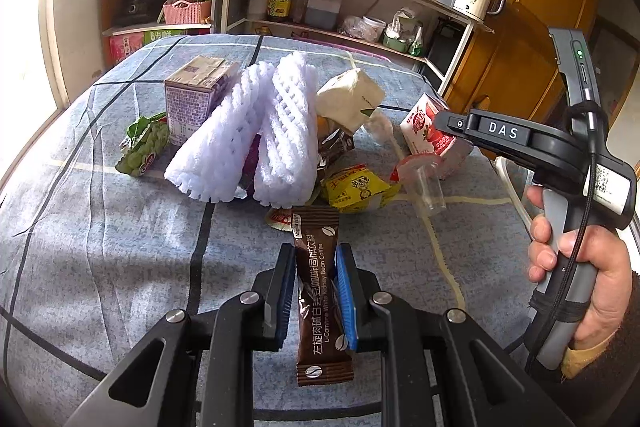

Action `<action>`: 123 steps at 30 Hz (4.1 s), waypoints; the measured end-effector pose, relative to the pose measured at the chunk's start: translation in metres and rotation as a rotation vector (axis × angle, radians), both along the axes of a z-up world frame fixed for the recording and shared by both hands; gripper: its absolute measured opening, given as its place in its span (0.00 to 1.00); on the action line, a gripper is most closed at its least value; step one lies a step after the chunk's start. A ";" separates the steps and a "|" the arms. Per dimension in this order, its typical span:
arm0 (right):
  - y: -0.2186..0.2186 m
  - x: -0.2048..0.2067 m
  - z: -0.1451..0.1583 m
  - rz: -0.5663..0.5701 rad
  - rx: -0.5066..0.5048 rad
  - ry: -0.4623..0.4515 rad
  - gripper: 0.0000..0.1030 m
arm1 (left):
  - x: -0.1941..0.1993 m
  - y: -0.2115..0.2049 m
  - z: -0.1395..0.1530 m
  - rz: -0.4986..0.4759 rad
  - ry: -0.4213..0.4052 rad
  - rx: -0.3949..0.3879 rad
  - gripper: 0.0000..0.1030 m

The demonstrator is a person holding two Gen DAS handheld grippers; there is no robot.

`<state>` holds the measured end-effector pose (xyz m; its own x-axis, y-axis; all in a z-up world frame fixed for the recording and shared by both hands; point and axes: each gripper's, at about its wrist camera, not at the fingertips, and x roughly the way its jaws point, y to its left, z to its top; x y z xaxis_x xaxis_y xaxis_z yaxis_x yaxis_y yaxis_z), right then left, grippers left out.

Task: Collect trash
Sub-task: 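Carry both items over the white bin and open both tools to drop them, then grasp a white foam net sleeve with the left tool while the right tool grasps the clear cup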

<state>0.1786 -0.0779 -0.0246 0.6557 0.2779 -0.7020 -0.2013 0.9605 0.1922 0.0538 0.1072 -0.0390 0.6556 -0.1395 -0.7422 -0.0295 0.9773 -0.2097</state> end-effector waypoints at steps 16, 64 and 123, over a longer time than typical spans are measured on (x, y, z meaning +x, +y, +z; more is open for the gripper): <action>-0.054 -0.050 0.034 -0.025 0.053 -0.089 0.35 | 0.004 -0.046 0.029 -0.100 -0.057 -0.004 0.21; -0.277 -0.066 -0.011 -0.360 -0.049 0.038 0.45 | 0.123 -0.297 0.009 -0.515 0.074 -0.039 0.47; 0.008 -0.045 -0.015 0.157 0.021 0.063 0.50 | 0.032 0.025 0.027 0.084 -0.084 0.108 0.51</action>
<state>0.1333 -0.0695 -0.0397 0.5581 0.3883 -0.7333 -0.3352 0.9139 0.2288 0.0855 0.1326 -0.0120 0.7219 -0.0035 -0.6920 -0.0993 0.9891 -0.1086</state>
